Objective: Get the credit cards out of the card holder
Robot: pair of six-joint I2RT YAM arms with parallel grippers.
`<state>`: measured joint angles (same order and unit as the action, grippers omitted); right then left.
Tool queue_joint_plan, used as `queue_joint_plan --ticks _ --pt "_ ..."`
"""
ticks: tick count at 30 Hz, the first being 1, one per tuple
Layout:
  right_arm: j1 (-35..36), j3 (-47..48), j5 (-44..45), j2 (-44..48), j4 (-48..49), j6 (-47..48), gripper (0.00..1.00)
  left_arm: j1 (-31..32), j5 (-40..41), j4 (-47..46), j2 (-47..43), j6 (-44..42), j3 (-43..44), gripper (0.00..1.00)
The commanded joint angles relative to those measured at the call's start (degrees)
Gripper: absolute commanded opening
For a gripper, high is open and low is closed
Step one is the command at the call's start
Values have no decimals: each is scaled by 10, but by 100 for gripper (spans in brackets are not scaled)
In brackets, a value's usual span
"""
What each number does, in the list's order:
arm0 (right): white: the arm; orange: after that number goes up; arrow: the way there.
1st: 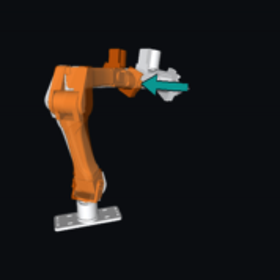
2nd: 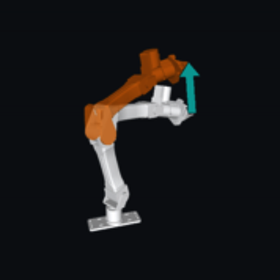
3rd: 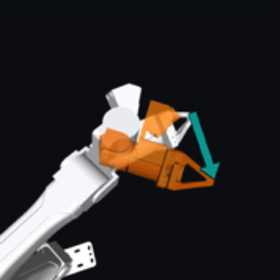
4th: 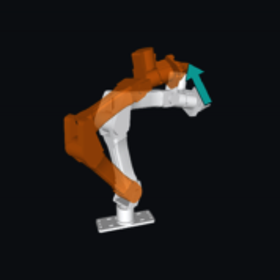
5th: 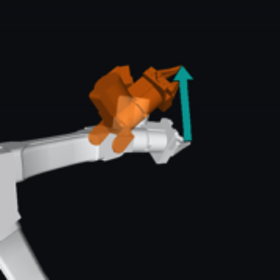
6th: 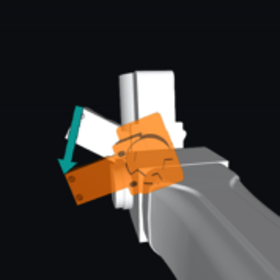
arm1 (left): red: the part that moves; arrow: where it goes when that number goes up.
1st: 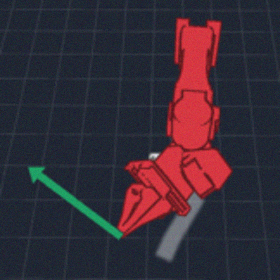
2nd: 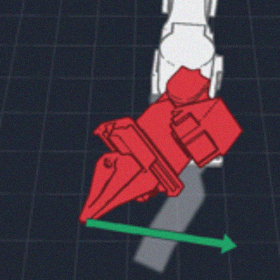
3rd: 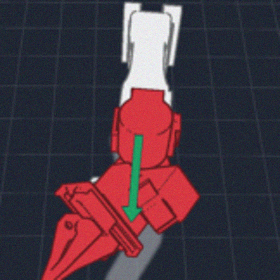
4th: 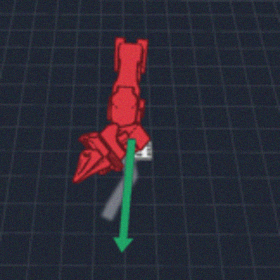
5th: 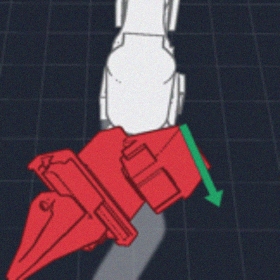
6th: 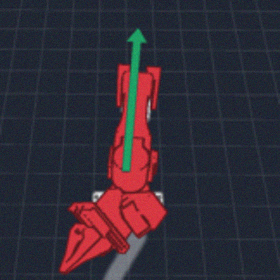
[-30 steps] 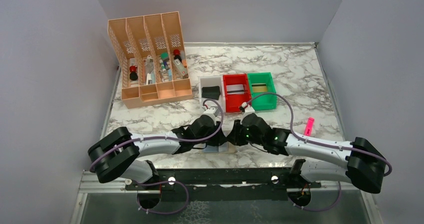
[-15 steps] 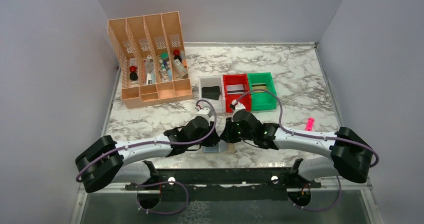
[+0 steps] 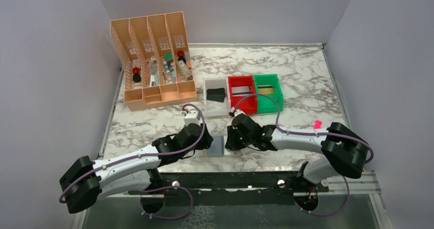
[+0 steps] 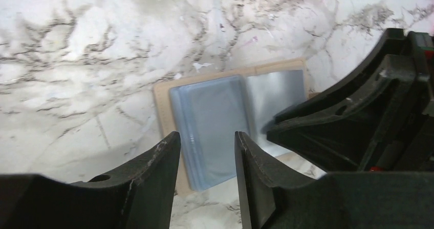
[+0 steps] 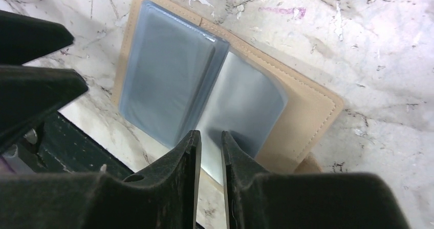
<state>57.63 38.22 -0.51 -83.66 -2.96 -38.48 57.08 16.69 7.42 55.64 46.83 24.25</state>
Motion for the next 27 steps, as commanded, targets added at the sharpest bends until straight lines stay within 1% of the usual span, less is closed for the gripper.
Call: queue_joint_plan --ticks 1,4,6,9,11,15,18,22,27 --pt "-1 26 32 6 -33 32 27 0 87 63 -36 42 -11 48" --pt "-1 29 35 20 -29 46 29 -1 122 90 -50 74 -15 53" --pt "2 35 35 18 -28 52 30 -7 127 92 -53 80 -20 57" --pt "10 47 44 5 -33 53 31 -30 124 99 -38 77 -19 60" --pt "17 55 51 -3 -32 51 32 -59 105 92 -27 64 -20 63" --pt "34 82 79 -29 -46 51 36 -140 25 44 -30 31 -44 64" --pt "47 114 101 -52 -71 50 38 -174 5 37 -58 32 -61 65" --pt "65 139 129 -82 -86 53 45 -180 14 51 -116 38 -76 65" --pt "83 160 144 -133 -97 66 48 -180 26 83 -184 41 -91 65"
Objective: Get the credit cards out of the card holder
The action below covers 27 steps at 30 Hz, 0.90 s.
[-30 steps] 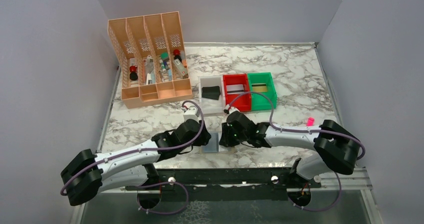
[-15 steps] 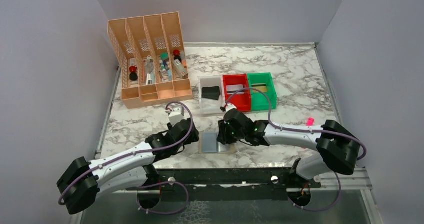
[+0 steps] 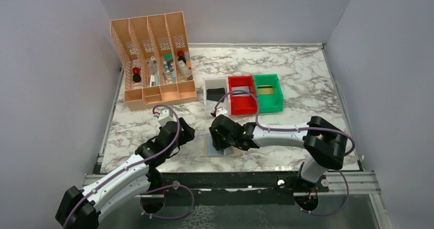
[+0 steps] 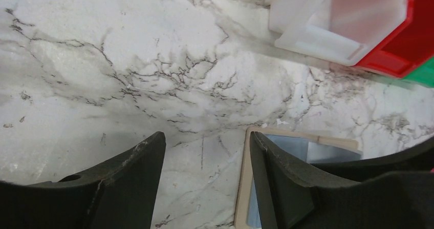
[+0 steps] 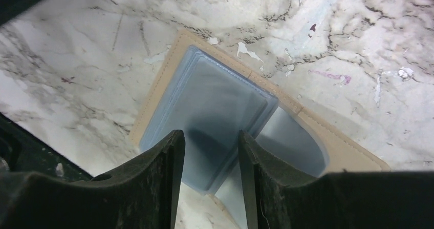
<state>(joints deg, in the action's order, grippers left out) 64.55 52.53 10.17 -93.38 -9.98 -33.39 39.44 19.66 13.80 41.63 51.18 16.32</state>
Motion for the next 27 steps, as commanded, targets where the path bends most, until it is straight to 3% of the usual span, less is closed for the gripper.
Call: queue_joint_plan --ticks 1,4,10,18,27 --pt "18 20 42 -48 -26 17 49 -4 -5 19 -56 -1 -15 65" --pt "28 32 78 -85 -50 8 49 -4 -12 19 -75 1 -22 65" --pt "36 16 146 -94 -66 -13 26 -4 -15 21 -71 -3 -19 65" --pt "37 9 137 -66 -49 -14 2 -4 -51 -20 -45 -15 -20 65" --pt "28 -53 51 39 63 -29 1 -4 -159 -96 -16 -51 -19 66"
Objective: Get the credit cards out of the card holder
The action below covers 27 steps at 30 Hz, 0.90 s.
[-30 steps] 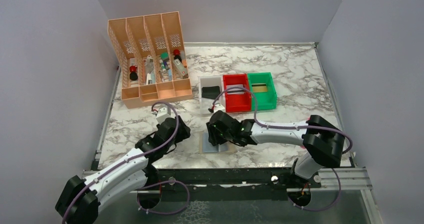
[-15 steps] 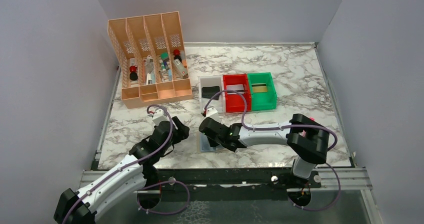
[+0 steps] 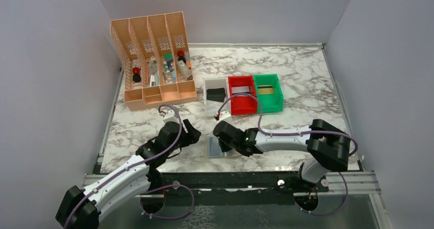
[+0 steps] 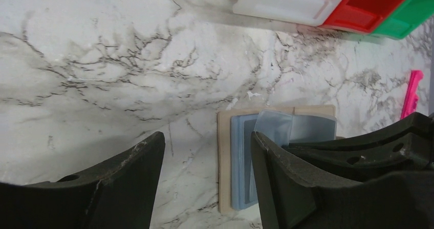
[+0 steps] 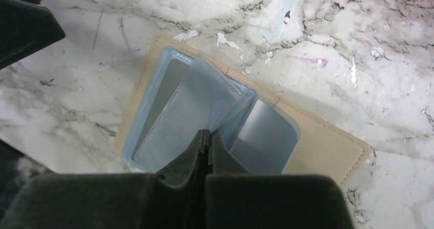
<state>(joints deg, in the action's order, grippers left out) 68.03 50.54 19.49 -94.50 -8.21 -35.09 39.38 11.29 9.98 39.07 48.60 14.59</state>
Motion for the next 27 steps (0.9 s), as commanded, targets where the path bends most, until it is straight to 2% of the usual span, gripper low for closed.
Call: queue_joint_plan --ticks 1,10,17,22,27 --pt "-10 -42 -49 61 58 -18 1 -4 -88 -68 13 -27 -2 66" --pt "-50 -129 -114 110 150 -80 1 -4 -189 -146 70 -40 -9 66" --pt "-68 -166 -137 116 189 -105 1 -2 -276 -266 160 -23 -24 66" --pt "-75 -183 -137 127 198 -114 1 13 -279 -282 226 -24 -2 65" --pt "-77 -195 -134 132 202 -119 1 42 -263 -301 255 -19 14 64"
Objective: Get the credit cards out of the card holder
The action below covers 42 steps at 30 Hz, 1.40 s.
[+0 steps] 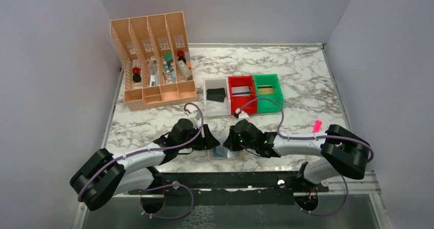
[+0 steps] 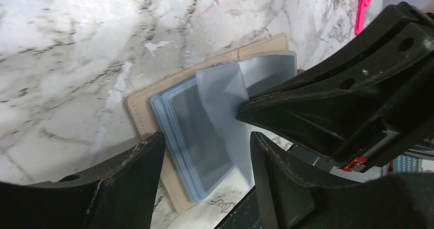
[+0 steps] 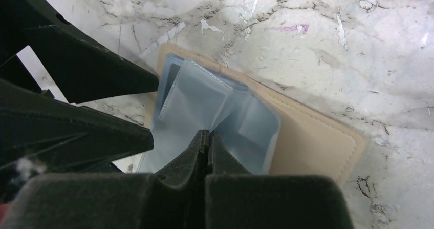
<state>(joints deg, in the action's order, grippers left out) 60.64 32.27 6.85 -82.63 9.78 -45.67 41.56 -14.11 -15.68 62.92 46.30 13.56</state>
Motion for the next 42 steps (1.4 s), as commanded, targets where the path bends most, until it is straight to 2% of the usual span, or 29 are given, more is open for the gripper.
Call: queue_joint_plan --ticks 1,5,9,17,31,36,39,42 --pt "-4 -14 -8 13 23 -13 1 25 -2 -44 20 6 28 64" --pt "-6 -14 -9 12 22 -14 1 39 46 -40 15 26 28 65" --pt "-6 -20 -4 19 19 -17 1 55 110 13 -11 30 44 66" --pt "-7 -38 8 34 29 -31 1 71 49 -12 29 16 62 65" --pt "-8 -56 21 53 27 -49 2 102 38 -43 118 21 89 62" --pt "-8 -54 37 73 -5 -50 14 108 30 -58 125 23 94 58" --pt "-8 -53 58 93 -38 -53 28 112 30 -61 126 22 98 56" --pt "-8 -52 74 117 -78 -55 34 117 30 -65 133 19 106 55"
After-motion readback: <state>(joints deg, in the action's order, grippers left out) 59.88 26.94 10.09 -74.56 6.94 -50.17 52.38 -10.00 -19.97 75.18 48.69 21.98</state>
